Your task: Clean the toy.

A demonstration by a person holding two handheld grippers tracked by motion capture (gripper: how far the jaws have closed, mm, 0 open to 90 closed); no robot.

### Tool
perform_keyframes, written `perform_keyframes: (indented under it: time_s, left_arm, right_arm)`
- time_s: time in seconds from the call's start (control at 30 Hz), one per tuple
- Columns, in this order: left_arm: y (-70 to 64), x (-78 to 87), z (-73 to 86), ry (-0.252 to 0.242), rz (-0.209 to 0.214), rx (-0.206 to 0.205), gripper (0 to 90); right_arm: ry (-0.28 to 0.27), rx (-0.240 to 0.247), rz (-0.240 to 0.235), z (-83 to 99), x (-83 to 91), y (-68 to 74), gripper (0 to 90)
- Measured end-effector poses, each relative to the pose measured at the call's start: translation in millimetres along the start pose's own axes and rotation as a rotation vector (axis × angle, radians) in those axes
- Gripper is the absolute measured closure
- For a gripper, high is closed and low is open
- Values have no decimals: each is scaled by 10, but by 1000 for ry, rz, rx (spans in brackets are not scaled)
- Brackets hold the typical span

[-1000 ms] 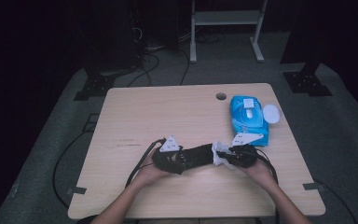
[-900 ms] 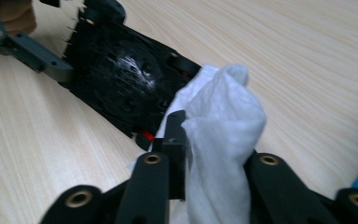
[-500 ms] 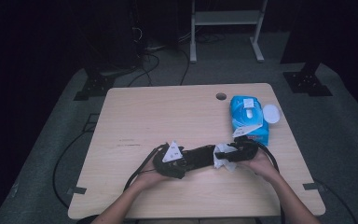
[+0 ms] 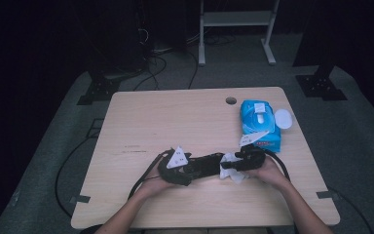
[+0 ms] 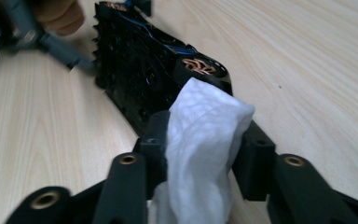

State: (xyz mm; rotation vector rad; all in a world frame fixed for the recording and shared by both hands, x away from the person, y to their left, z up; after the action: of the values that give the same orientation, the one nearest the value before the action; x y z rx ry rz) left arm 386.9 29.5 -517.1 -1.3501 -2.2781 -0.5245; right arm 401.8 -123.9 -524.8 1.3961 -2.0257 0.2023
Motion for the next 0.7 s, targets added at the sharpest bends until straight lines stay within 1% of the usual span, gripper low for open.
perform_keyframes:
  time_s: [0.1,0.13,0.2,0.23,0.27,0.3,0.37,0.4,0.47,0.5,0.53,0.57,0.7]
  left_arm:
    - [82,-7,29,-5,40,99,238]
    - [95,-14,43,-2,56,116,240]
    - [95,-35,79,25,83,125,251]
    - [76,-38,88,29,101,117,274]
    - [55,-34,90,27,112,92,332]
    - [48,-35,84,24,104,70,376]
    - [54,-28,62,16,94,55,436]
    - [56,-33,59,16,89,47,453]
    - [71,-48,54,17,67,33,464]
    - [82,-48,54,20,58,19,472]
    - [82,-54,53,19,51,12,486]
    - [85,-54,58,22,46,5,494]
    - [69,-37,62,23,45,-4,520]
  right_arm:
    - [-2,57,31,5,-1,58,630]
    - [-1,72,31,10,1,81,648]
    - [-7,91,37,15,5,108,661]
    - [-7,98,39,18,8,118,666]
    - [-7,108,44,22,13,125,671]
    - [-6,114,53,26,20,130,672]
    - [2,147,85,34,33,113,663]
    - [2,156,109,32,40,90,659]
    - [4,164,145,18,44,52,652]
    - [7,170,167,10,44,33,647]
    - [13,174,194,-2,40,3,637]
    - [13,166,208,-13,38,-21,631]
    - [16,133,228,-33,59,-54,616]
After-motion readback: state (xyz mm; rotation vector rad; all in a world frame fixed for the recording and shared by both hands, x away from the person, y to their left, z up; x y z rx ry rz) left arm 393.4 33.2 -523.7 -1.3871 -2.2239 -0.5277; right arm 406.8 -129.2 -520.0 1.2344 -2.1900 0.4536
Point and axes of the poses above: each handheld gripper's, and its own axes: x roughly backward along the jaws, z roughly out of its underside, y roughly to its left, the point moved 10 cm from there along -x, roughly forward along the jaws, and after that the axes turned 1 degree about x, right-handed, at the moved point
